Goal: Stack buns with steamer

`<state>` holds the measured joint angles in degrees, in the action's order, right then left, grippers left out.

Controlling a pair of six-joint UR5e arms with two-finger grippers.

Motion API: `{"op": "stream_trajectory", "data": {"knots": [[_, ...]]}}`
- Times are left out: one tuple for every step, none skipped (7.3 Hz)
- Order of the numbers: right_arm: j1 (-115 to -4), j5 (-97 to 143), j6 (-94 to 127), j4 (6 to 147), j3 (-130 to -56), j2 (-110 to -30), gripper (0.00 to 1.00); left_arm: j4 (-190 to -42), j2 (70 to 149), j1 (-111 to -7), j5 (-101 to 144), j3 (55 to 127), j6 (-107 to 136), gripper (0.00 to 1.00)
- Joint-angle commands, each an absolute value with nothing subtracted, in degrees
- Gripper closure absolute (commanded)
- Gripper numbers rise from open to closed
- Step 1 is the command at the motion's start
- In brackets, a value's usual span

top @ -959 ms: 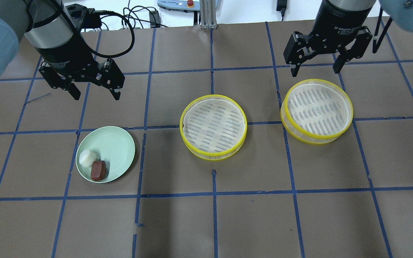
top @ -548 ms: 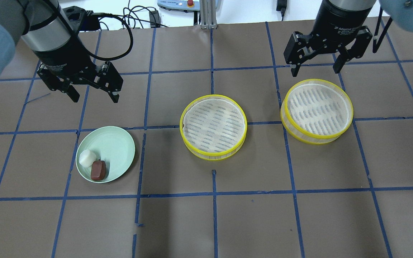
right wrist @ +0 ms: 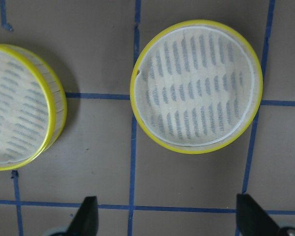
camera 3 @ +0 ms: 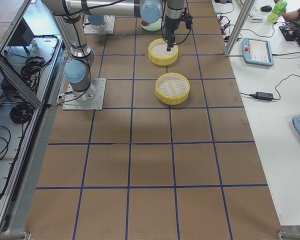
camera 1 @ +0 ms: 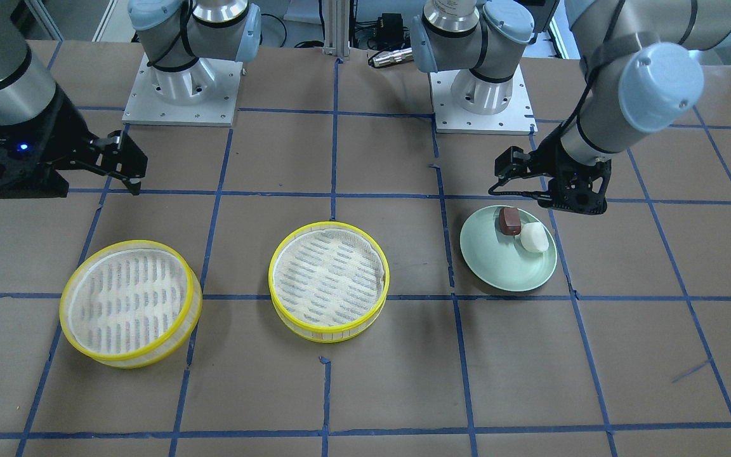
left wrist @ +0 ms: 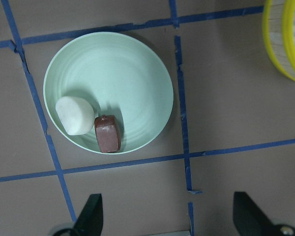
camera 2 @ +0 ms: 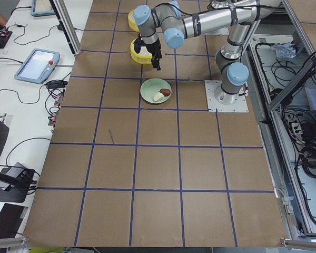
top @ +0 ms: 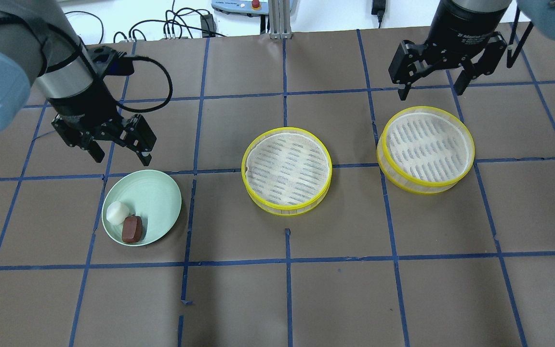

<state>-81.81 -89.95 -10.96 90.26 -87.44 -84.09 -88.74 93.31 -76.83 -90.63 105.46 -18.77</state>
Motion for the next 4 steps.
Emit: {"op": "stream_trajectory", "data": {"knots": [[-76.3, -90.5, -18.3, 99.9, -93.3, -80.4, 0.0, -73.9, 99.8, -72.3, -90.8, 113.4, -22.1, 0.12], [-73.0, -90.4, -21.0, 102.8, -95.4, -78.7, 0.0, -71.2, 103.6, -72.2, -90.8, 113.6, -22.1, 0.12], [-70.8, -89.9, -25.2, 107.3, -96.8, -76.4, 0.0, -70.5, 105.3, -72.2, -91.8, 114.3, -22.1, 0.15], [-70.1, -89.8, -26.2, 108.7, -97.6, -75.2, 0.0, -69.4, 105.6, -72.1, -94.8, 113.5, -21.9, 0.25]]}}
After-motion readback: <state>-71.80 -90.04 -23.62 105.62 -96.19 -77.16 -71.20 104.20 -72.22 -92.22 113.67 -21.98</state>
